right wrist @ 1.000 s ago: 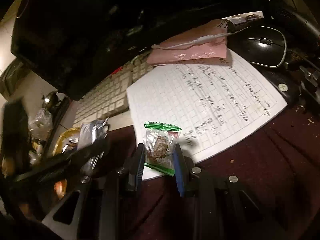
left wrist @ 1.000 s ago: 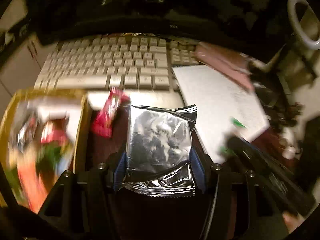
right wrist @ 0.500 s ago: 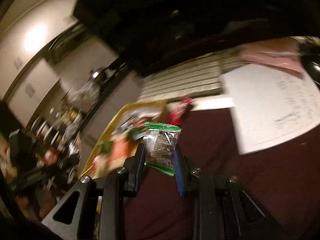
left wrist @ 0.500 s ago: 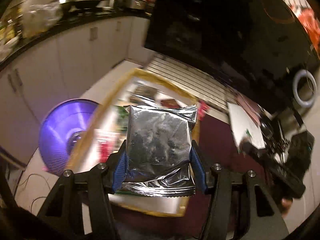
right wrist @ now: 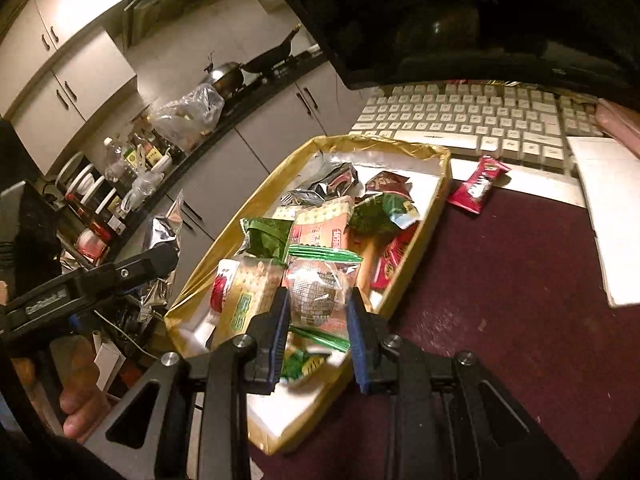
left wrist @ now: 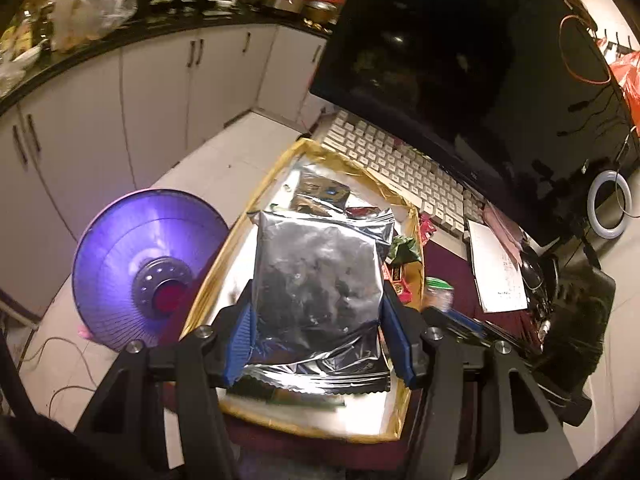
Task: Organize snacks
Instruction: 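Carry the foil bag and clear bag into the tray, open both grippers, then grasp the red doll-print candy bar with the right gripper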
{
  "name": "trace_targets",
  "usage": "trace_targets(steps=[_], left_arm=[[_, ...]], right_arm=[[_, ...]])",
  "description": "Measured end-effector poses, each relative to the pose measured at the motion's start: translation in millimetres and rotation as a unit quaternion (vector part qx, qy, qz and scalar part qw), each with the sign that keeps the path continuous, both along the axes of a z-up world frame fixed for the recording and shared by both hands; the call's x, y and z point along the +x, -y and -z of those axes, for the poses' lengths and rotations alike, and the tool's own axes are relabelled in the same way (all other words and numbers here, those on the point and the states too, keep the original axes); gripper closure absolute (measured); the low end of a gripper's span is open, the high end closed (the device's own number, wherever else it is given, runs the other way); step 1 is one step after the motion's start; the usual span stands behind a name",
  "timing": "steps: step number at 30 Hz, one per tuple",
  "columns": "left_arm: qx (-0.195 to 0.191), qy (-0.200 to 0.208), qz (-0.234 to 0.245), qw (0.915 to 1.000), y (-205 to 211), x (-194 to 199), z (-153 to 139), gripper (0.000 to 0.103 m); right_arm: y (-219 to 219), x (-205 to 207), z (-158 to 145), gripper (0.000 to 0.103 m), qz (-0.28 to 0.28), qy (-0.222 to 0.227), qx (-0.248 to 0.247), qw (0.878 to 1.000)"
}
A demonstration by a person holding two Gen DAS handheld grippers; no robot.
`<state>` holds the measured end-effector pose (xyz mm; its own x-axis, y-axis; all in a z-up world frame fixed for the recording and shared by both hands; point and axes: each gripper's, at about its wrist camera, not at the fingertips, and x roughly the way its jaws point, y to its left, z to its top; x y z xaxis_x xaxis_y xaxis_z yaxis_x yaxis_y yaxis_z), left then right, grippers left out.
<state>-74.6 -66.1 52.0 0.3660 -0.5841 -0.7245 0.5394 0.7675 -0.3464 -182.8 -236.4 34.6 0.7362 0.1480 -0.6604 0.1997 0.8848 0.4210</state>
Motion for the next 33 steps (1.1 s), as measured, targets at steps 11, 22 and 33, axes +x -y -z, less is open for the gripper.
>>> trace_targets(steps=[11,22,33], left_arm=[[0.048,-0.024,0.028,0.9982,50,48,32,0.044],[-0.013,0.025,0.011,0.9995,27,27,2,0.017],[-0.047,0.004,0.012,0.9988,21,-5,5,0.017]], right_arm=[[10,23,9,0.075,0.023,-0.025,-0.033,0.999],[52,-28,-16,0.051,0.055,0.044,0.018,0.997],[130,0,24,0.055,0.144,-0.037,0.079,0.986]])
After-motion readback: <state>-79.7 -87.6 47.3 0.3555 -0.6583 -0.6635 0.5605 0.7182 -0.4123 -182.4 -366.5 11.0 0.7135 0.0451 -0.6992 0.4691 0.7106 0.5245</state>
